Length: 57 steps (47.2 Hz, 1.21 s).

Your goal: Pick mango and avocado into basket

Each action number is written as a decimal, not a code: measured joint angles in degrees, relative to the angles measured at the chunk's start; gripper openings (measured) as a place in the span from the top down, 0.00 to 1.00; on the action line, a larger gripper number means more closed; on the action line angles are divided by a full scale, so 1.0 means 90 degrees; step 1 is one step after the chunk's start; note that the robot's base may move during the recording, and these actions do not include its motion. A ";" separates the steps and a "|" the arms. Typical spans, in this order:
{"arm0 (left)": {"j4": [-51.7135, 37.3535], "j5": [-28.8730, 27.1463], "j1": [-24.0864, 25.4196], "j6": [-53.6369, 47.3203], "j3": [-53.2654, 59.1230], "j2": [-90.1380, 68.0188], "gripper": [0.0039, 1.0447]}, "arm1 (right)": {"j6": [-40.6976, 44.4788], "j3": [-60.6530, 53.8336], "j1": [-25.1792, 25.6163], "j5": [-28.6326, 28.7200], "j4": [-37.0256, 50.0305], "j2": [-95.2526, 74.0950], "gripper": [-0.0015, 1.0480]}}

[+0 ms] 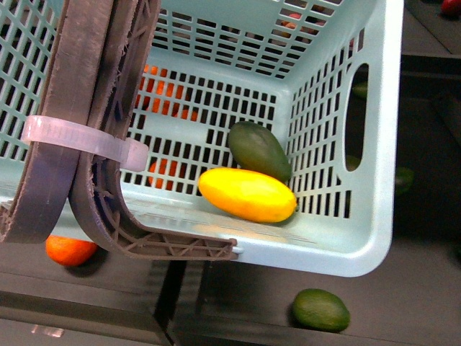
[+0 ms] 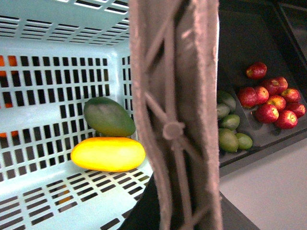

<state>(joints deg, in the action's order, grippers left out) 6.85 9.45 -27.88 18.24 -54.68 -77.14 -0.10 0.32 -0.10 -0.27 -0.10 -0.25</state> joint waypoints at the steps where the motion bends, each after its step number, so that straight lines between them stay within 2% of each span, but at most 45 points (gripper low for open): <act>1: 0.0000 0.0005 0.0002 0.0015 0.0000 0.0000 0.95 | 0.0000 0.0000 0.0000 0.0000 -0.0002 0.0000 0.08; 21: 0.0000 -0.0245 0.0100 -0.0029 0.0002 -0.0007 0.95 | 0.0005 0.0000 -0.0002 0.0019 -0.0005 -0.0007 0.07; 37: 0.0002 -0.0044 0.0070 0.0005 0.0005 -0.0012 0.95 | 0.0005 0.0002 -0.0002 0.0019 -0.0002 0.0000 0.07; 57: 0.0002 -0.0175 0.0083 -0.0007 0.0002 -0.0012 0.95 | 0.0005 0.0002 -0.0002 0.0019 -0.0005 0.0000 0.07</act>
<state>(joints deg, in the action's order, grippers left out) 6.87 7.88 -27.14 18.17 -54.65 -77.25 -0.05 0.34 -0.12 -0.10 -0.14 -0.25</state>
